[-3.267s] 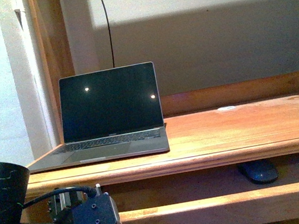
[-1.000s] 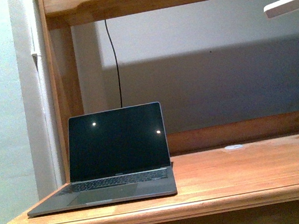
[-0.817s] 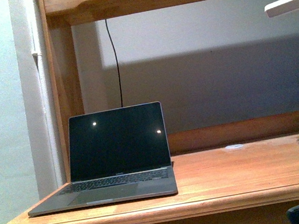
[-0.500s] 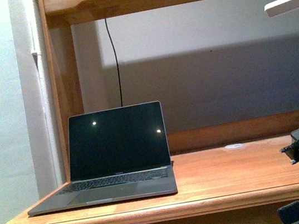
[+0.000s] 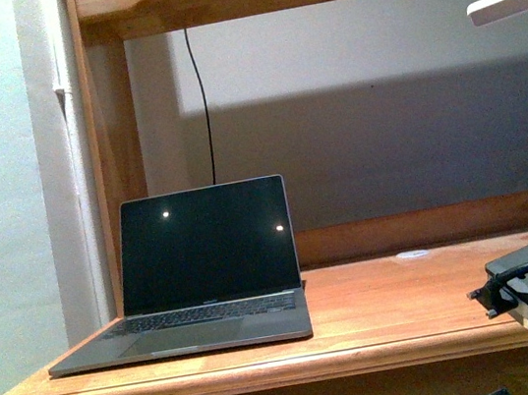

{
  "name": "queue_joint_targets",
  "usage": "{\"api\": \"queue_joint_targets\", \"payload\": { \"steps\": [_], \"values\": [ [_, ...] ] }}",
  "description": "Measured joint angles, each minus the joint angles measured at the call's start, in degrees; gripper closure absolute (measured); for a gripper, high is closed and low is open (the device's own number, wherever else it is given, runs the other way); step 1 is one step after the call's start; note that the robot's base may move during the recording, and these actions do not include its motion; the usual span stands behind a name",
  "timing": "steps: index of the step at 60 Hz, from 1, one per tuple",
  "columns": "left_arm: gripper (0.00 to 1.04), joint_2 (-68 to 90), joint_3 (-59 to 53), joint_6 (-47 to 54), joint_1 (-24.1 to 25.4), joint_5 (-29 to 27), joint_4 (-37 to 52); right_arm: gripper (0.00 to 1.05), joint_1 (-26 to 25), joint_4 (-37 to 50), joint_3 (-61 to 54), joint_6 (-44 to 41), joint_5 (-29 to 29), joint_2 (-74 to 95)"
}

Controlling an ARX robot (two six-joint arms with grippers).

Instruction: Place mouse

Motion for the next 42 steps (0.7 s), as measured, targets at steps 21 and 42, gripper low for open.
{"api": "queue_joint_targets", "payload": {
  "steps": [21,42],
  "values": [
    [0.08,0.0,0.0,0.0,0.0,0.0,0.0,0.07,0.1,-0.3,3.7,0.0,1.7,6.0],
    [0.08,0.0,0.0,0.0,0.0,0.0,0.0,0.13,-1.3,-4.9,8.0,3.4,0.3,8.9]
  ]
}}
